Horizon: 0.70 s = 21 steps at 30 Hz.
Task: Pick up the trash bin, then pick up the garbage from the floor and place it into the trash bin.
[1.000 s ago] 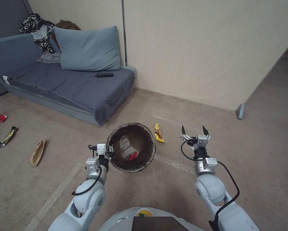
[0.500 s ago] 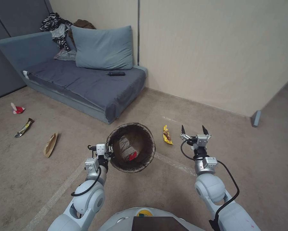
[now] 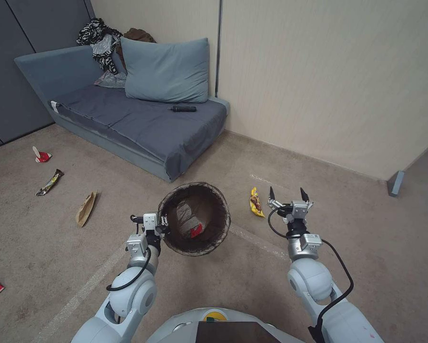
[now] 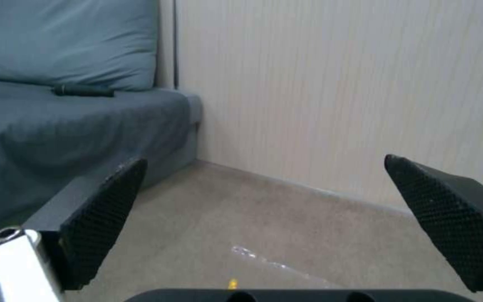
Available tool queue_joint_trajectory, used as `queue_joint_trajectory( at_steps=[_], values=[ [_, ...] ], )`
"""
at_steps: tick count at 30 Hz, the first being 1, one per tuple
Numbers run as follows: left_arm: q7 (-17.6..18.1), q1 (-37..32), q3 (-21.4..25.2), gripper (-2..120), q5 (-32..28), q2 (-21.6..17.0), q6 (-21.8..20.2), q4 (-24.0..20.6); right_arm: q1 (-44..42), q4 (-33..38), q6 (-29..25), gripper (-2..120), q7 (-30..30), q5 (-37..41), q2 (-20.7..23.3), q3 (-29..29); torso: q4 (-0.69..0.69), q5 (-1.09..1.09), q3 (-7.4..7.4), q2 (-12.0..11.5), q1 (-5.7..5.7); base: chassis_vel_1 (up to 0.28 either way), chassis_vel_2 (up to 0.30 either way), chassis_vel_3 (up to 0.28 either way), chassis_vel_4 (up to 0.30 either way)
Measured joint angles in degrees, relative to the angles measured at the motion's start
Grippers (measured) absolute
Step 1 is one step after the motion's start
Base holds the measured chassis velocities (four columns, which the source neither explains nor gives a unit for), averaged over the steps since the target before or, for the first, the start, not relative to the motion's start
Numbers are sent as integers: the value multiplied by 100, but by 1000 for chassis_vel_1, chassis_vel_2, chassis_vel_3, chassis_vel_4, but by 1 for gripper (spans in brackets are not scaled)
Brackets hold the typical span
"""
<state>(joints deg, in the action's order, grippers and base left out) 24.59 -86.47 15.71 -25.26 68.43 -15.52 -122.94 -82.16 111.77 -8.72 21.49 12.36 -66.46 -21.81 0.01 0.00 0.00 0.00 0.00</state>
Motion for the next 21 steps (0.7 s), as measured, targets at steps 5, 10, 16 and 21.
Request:
queue_joint_trajectory(
  at_steps=[5,10,16,21],
  values=[
    [-11,12,-25,3,6,22,10,7,-9,-20,-18,100,8,37,-23,-1,-2,0,0,0,0,0,0,0,0],
    [-16,11,-19,3,5,38,18,7,15,-63,-15,100,-5,8,-31,0,-1,0,0,0,0,0,0,0,0],
    [-25,3,-13,3,5,51,24,8,31,-100,-10,100,-13,-17,-41,7,-1,0,0,0,0,-5,9,2,-3],
    [-27,2,-4,3,3,51,26,7,45,-123,11,100,-8,-32,-41,14,-1,0,0,0,0,-5,10,2,-4]
  ],
)
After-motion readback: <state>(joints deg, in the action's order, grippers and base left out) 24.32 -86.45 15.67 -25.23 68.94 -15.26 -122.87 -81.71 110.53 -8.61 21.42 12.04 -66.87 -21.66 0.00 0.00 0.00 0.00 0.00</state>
